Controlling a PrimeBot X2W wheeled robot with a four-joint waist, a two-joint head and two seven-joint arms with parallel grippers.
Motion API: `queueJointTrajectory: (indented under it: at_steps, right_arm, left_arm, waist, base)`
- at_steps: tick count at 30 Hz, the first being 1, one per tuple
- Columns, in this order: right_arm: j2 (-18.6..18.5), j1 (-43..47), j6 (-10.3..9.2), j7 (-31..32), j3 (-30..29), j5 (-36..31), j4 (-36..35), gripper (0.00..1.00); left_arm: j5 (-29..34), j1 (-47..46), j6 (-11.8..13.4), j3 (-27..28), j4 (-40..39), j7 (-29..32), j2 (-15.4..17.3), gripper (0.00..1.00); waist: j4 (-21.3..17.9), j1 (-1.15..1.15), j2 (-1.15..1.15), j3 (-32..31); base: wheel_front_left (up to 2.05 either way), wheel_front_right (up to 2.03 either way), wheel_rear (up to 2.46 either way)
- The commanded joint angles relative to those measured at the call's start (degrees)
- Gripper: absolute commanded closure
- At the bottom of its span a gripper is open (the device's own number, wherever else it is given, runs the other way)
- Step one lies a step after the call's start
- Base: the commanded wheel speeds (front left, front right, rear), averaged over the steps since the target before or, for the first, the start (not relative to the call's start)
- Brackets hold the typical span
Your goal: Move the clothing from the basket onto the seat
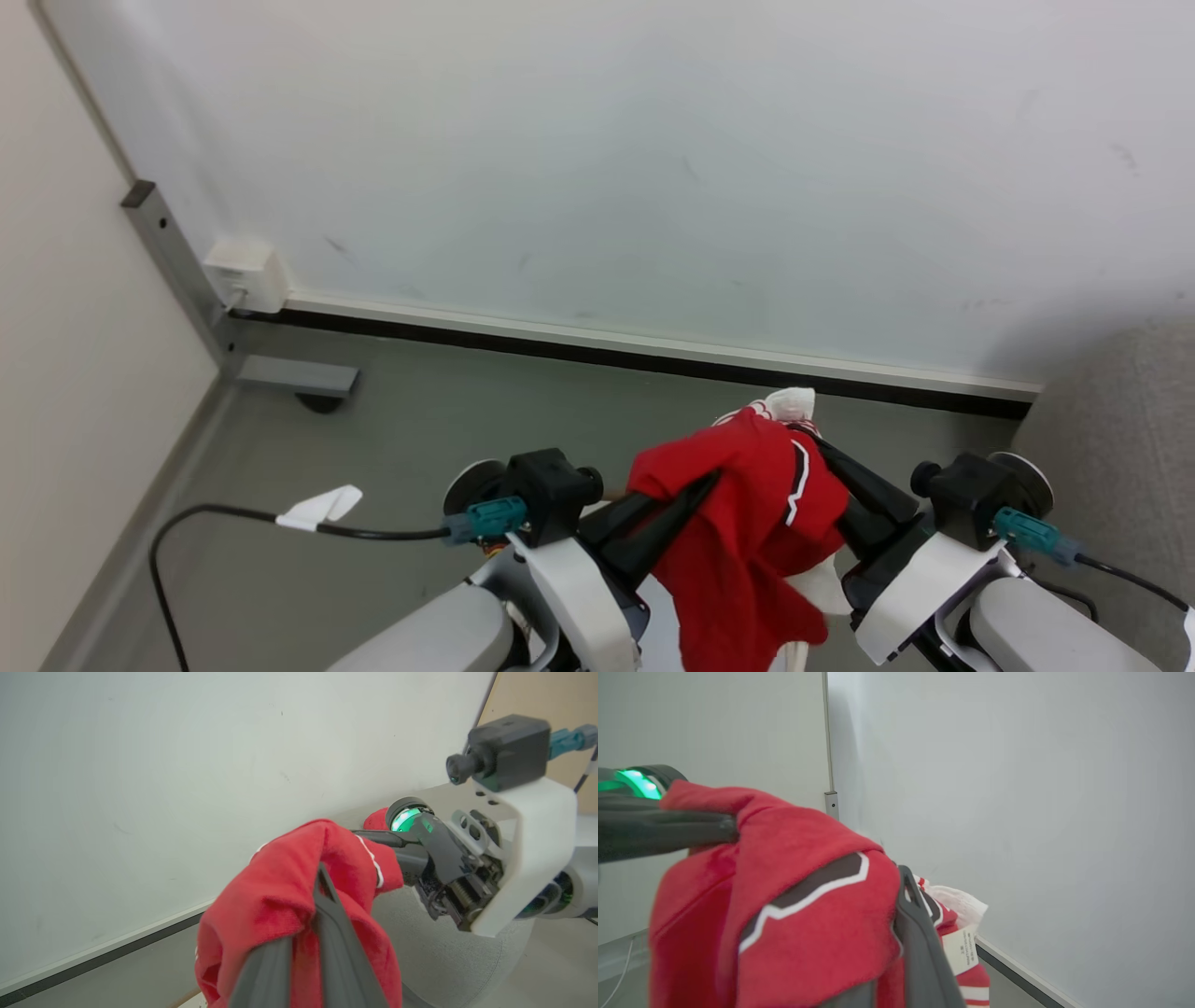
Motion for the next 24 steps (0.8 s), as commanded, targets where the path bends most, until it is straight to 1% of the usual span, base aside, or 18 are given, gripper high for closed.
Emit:
queueJointTrajectory:
  at_steps: [1,6,16,21,24]
  right_arm:
    - [-0.36,0.88,-0.15,0.02,-1.08,0.44,-0.64,1.0]
    - [-0.29,1.82,-0.15,0.01,-3.11,0.27,-1.83,1.0]
    - [-1.06,2.78,-0.15,0.0,-10.1,-1.58,-4.55,1.0]
    - [-2.31,3.25,-0.15,0.0,-14.77,-2.62,-6.07,1.0]
    - [-1.86,3.88,-0.14,0.0,-17.94,-1.58,-7.51,1.0]
  left_arm:
    - [-0.11,0.56,0.5,0.32,0.18,-0.44,0.38,0.0]
    - [0.1,0.53,0.88,0.26,0.45,-0.81,0.28,0.0]
    - [0.83,0.87,1.94,0.6,-0.16,-2.21,0.63,0.0]
    - [1.61,0.31,2.33,0.83,-0.47,-3.16,0.86,0.0]
    - [2.26,-0.4,2.61,1.04,-0.66,-3.87,1.14,0.0]
  waist:
    - [-1.19,0.0,0.0,0.1]
    - [-3.3,0.0,0.0,0.12]
    - [-9.43,0.0,0.0,0.75]
    - [-12.88,0.0,0.0,1.87]
    - [-15.09,0.0,0.0,2.73]
  base:
    - [0.0,0.0,0.0]
    - [0.0,0.0,0.0]
    - [0.0,0.0,0.0]
    - [0.0,0.0,0.0]
    - [0.0,0.0,0.0]
